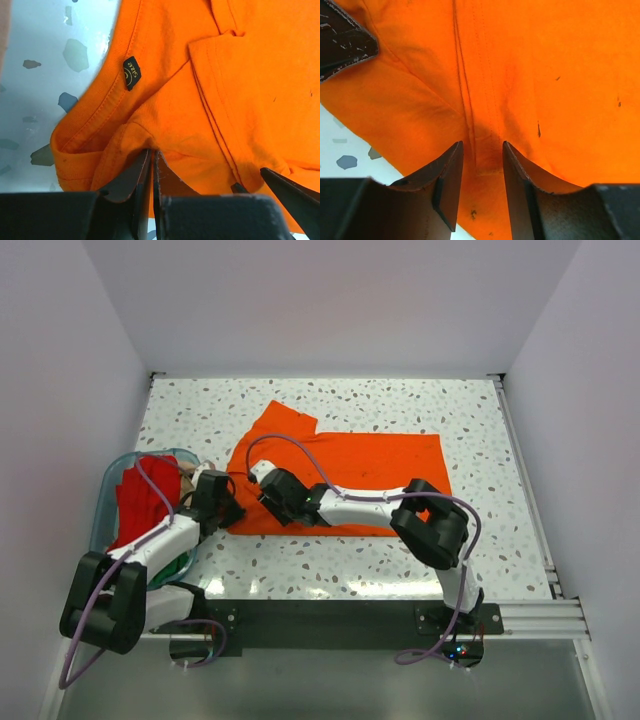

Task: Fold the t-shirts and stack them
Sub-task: Fold the tshirt

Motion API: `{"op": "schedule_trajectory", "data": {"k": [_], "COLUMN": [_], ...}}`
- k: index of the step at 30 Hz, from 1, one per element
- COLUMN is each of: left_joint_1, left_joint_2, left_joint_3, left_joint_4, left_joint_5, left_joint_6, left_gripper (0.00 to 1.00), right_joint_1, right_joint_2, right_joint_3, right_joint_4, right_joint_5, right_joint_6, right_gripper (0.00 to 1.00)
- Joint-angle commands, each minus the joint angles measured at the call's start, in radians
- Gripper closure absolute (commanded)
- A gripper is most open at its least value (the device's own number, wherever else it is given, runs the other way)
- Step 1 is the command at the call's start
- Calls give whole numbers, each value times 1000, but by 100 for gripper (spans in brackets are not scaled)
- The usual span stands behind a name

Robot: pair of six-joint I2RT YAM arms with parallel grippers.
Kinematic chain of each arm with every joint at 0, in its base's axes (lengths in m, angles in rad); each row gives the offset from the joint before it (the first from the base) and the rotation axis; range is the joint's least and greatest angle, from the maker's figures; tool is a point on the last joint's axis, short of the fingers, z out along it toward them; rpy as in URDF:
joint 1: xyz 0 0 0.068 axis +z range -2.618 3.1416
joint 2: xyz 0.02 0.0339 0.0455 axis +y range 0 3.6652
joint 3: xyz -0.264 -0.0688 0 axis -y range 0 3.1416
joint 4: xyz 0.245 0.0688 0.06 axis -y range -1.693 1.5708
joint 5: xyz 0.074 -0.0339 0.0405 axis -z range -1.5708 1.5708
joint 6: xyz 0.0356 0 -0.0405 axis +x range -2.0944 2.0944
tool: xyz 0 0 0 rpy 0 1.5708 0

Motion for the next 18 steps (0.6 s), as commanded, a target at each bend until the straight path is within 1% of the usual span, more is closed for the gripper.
{"op": "schedule_trajectory", "data": {"k": [1,4,7,15,18], "left_joint_1": [13,18,19,21,22], "left_joint_2": [3,4,7,9,9], "left_joint_3": [-7,-7,-10,-18,-18], "left_joint_4": [62,62,67,73,73], "left_joint_5": [15,18,23,31,31], "left_joint_6": [20,23,26,29,29], "left_gripper": [89,89,89,89,89], "right_joint_1": [7,7,5,7,7], "right_joint_2": [9,16,25,33,36], "right_joint_3": [47,50,58,60,64], "right_joint_4": [-10,-15,-27,-42,-47], "right_joint_5": [37,43,47,37,42], "right_joint_6": [-24,-32,-43,-56,-59], "right_gripper": [60,63,68,73,78]}}
